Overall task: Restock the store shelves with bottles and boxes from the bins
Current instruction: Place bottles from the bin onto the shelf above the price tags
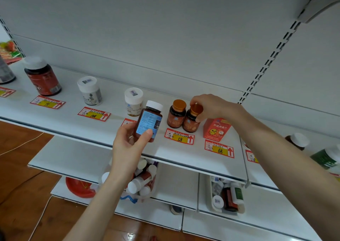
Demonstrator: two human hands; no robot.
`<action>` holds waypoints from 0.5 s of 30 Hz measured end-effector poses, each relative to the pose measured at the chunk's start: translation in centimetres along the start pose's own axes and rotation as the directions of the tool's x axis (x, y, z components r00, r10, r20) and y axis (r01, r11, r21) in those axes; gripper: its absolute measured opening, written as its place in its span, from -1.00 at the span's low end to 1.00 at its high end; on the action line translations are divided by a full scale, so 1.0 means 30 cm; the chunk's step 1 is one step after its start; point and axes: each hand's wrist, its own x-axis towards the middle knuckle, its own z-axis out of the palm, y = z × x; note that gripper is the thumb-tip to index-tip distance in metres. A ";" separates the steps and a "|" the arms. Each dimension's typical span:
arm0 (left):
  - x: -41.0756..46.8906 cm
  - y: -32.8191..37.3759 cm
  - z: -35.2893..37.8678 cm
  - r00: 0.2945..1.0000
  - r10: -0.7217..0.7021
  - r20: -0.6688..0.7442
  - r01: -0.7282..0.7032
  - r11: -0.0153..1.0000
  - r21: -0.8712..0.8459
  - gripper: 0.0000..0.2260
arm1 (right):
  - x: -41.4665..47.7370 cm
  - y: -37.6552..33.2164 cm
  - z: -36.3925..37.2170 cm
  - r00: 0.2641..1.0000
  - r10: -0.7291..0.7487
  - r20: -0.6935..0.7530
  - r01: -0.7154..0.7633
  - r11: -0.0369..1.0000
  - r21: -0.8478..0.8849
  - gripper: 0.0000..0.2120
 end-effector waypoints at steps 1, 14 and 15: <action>-0.001 0.001 0.000 1.000 0.000 0.007 0.000 1.000 0.007 -0.80 | 0.000 0.000 0.000 1.000 0.004 0.002 -0.004 1.000 0.000 -0.46; -0.033 0.012 0.023 0.955 -0.082 0.286 0.136 0.975 -0.174 -0.70 | -0.172 -0.093 -0.051 0.908 0.096 -0.409 0.167 0.811 0.561 -0.83; -0.038 0.011 0.033 0.943 -0.089 0.320 0.156 0.969 -0.191 -0.68 | -0.197 -0.117 -0.051 0.916 0.110 -0.386 0.171 0.763 0.624 -0.84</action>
